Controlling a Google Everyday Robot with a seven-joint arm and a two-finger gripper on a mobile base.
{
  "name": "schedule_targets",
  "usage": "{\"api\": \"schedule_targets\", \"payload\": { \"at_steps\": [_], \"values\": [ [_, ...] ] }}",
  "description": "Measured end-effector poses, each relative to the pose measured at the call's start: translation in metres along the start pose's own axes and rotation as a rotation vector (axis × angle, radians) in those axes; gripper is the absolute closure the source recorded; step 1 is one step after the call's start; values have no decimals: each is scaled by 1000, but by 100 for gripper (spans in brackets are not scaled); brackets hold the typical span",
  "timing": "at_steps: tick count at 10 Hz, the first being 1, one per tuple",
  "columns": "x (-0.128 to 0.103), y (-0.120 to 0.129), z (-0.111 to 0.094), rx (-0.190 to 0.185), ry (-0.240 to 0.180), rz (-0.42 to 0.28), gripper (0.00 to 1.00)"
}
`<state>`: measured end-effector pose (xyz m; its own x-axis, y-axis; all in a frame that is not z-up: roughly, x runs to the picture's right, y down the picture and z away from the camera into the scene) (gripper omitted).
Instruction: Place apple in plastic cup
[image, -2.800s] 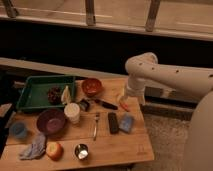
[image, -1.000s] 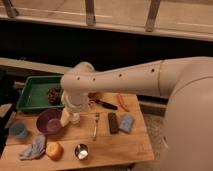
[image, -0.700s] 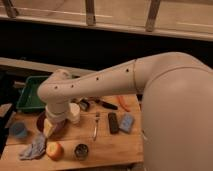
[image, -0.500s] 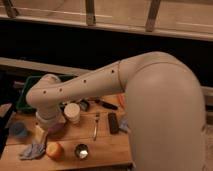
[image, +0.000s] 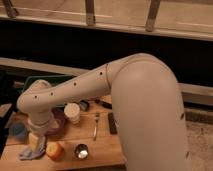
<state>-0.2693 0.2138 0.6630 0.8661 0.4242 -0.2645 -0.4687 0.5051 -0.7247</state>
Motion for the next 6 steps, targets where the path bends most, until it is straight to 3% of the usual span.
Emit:
{"api": "schedule_targets", "payload": {
  "at_steps": [3, 6],
  "values": [
    [-1, 2, 7, -14, 15, 4, 20],
    [7, 0, 50, -58, 38, 48, 20]
  ]
}}
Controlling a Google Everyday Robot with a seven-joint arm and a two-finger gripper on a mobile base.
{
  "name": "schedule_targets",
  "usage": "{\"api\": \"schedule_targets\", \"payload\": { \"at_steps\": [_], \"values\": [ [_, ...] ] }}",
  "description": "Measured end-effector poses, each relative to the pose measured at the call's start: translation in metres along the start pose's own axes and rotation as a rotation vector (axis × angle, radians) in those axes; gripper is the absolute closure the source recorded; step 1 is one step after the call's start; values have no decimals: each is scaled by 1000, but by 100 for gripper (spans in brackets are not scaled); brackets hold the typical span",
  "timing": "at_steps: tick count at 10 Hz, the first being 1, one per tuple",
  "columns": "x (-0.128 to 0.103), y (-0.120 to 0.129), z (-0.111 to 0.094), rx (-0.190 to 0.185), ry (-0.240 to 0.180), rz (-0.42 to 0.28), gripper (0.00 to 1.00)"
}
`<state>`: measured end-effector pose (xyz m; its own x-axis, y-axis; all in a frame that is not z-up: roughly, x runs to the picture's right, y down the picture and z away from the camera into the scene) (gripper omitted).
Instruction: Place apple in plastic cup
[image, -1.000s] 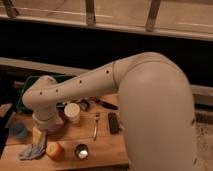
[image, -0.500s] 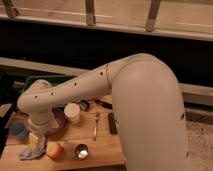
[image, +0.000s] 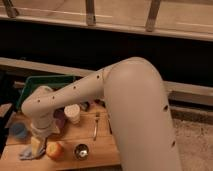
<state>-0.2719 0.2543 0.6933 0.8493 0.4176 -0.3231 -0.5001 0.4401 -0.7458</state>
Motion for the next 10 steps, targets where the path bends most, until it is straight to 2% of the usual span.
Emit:
{"api": "schedule_targets", "payload": {
  "at_steps": [1, 3, 5, 7, 10],
  "values": [
    [5, -5, 22, -10, 6, 35, 20],
    [10, -7, 49, -17, 20, 80, 20],
    [12, -8, 61, -17, 34, 100, 20],
    [12, -6, 61, -2, 44, 112, 23],
    [14, -6, 56, 17, 47, 123, 52]
  ]
}}
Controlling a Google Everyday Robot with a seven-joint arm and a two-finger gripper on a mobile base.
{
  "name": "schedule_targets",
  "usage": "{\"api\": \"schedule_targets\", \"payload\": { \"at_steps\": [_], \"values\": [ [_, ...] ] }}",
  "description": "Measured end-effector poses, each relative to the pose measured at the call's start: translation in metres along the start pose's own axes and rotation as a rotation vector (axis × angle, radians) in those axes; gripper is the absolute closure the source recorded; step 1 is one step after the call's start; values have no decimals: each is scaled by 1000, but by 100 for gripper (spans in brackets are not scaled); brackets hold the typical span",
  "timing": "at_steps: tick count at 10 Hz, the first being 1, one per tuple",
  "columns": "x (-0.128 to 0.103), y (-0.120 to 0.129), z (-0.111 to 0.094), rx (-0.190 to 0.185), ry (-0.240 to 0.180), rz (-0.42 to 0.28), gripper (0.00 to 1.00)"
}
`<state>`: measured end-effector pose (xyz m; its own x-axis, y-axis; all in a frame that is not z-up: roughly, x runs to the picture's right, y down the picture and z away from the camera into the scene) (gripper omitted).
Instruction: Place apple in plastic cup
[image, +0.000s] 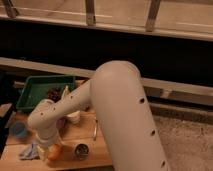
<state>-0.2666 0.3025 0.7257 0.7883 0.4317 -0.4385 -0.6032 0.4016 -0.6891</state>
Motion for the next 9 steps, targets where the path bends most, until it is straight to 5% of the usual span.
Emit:
{"api": "schedule_targets", "payload": {
  "at_steps": [5, 9],
  "values": [
    [7, -4, -1, -29, -26, 12, 98],
    [10, -8, -33, -5, -56, 7, 100]
  ]
}}
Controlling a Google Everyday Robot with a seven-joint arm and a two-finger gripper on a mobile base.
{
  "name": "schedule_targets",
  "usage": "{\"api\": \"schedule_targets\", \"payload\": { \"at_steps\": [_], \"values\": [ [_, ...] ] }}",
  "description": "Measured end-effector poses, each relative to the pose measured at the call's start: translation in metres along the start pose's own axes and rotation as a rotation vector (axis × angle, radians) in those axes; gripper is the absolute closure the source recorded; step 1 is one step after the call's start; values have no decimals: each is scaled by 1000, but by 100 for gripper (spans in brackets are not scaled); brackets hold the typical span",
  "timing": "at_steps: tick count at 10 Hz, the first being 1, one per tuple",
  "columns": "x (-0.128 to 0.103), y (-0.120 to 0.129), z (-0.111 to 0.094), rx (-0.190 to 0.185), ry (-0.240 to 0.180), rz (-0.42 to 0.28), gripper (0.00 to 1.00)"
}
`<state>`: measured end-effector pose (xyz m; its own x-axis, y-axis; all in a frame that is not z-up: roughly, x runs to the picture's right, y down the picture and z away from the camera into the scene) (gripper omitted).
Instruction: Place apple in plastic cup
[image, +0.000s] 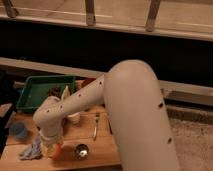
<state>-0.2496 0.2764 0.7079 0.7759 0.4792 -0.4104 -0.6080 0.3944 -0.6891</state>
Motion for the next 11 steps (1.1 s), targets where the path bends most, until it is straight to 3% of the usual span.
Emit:
{"api": "schedule_targets", "payload": {
  "at_steps": [3, 7, 11],
  "values": [
    [-4, -6, -54, 73, -32, -4, 100],
    [-28, -43, -114, 156, -110, -12, 100],
    [-101, -46, -123, 140, -185, -101, 100]
  ]
}}
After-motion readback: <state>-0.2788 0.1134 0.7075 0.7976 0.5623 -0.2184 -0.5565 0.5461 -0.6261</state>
